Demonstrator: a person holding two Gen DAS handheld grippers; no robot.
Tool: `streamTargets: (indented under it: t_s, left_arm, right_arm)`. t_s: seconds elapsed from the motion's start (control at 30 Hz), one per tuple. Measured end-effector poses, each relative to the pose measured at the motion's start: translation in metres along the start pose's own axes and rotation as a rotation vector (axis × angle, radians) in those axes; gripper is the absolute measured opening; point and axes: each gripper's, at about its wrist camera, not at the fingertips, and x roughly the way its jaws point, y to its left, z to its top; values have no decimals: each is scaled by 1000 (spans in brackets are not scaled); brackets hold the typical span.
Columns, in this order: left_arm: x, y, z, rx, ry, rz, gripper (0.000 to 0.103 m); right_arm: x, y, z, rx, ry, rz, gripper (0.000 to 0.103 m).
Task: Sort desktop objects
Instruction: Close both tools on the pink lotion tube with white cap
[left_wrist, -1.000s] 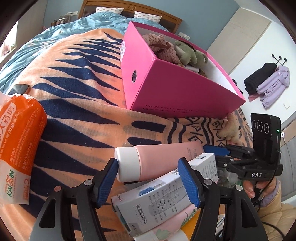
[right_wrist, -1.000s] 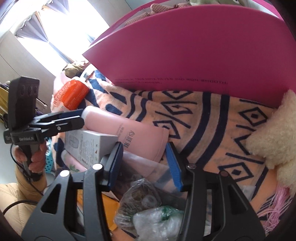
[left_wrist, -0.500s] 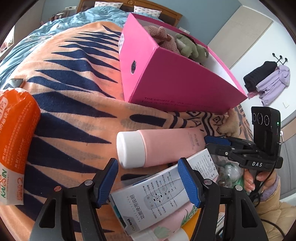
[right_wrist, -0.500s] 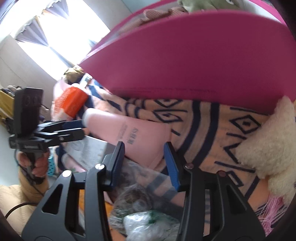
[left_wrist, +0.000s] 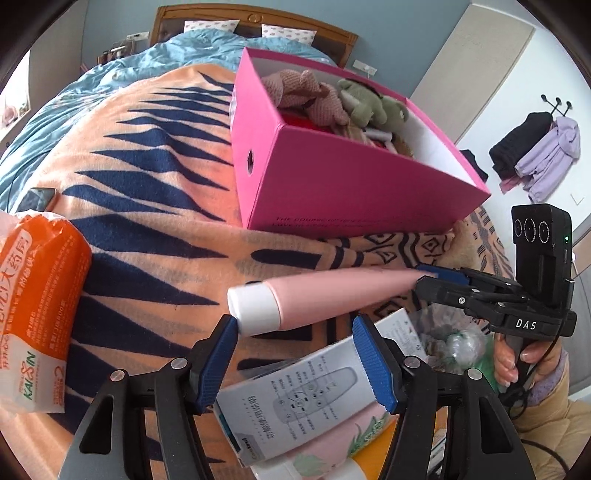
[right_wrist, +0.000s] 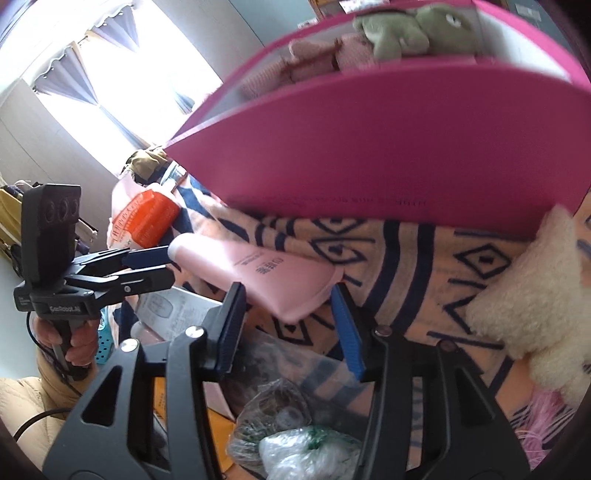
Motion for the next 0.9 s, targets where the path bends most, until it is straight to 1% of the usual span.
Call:
streamTargets:
  t_s: [0.13, 0.2, 0.3, 0.37, 0.4, 0.47, 0.6, 0.67, 0.7, 0.83, 0.9]
  left_arm:
    - [-6, -5, 0, 14, -25, 0, 65]
    - [-7, -7, 0, 19, -29, -20, 65]
    - [1, -10, 2, 50, -17, -3, 65]
    - [10, -4, 5, 27, 7, -7, 64]
    - [14, -1, 6, 18, 13, -18, 60]
    - [16, 0, 8, 14, 12, -20, 60]
    - [19, 4, 9, 5, 22, -24, 60]
    - [21, 6, 8, -2, 27, -26, 60]
    - [22, 7, 8, -5, 31, -29, 60]
    - [24, 9, 7, -16, 35, -40, 60]
    - [24, 8, 7, -13, 35, -42, 56]
  right_arm:
    - [-12, 6, 1, -24, -30, -11, 51]
    - [-14, 8, 0, -39, -24, -14, 50]
    - [-13, 6, -1, -51, -13, -38, 50]
    - [-11, 3, 2, -47, -13, -38, 47]
    - [-9, 1, 4, -42, -7, -38, 43]
    - [-2, 1, 7, -47, 16, -24, 42]
    - [12, 0, 11, -62, 55, -108, 41]
    - [11, -5, 11, -48, 46, -102, 41]
    - [11, -6, 12, -46, 45, -106, 39]
    - [8, -7, 13, -41, 26, -125, 39]
    - [6, -7, 14, -43, 21, -142, 40]
